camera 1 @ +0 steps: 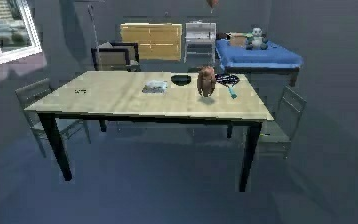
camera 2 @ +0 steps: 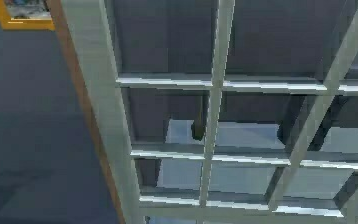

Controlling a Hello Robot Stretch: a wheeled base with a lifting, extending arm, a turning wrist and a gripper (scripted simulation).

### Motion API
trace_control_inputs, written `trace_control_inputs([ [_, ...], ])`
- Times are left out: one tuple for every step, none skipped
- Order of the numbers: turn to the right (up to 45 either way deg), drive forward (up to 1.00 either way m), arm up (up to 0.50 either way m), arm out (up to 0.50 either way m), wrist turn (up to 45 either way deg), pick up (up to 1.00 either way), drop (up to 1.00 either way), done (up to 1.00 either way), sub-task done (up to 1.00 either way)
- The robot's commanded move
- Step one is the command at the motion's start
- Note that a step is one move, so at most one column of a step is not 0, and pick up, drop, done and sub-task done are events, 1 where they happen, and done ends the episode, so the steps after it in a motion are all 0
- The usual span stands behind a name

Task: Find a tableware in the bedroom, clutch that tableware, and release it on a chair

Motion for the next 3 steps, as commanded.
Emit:
trace_control_inputs([
  [0.0, 0.9, 0.0, 0.0, 0.0, 0.0, 0.0, 0.0, 0.0],
  [-45.0, 0.0, 0.0, 0.0, 0.0, 0.0, 0.0, 0.0, 0.0],
  [-39.0, 0.0, 0.0, 0.0, 0.0, 0.0, 0.0, 0.0, 0.0],
])
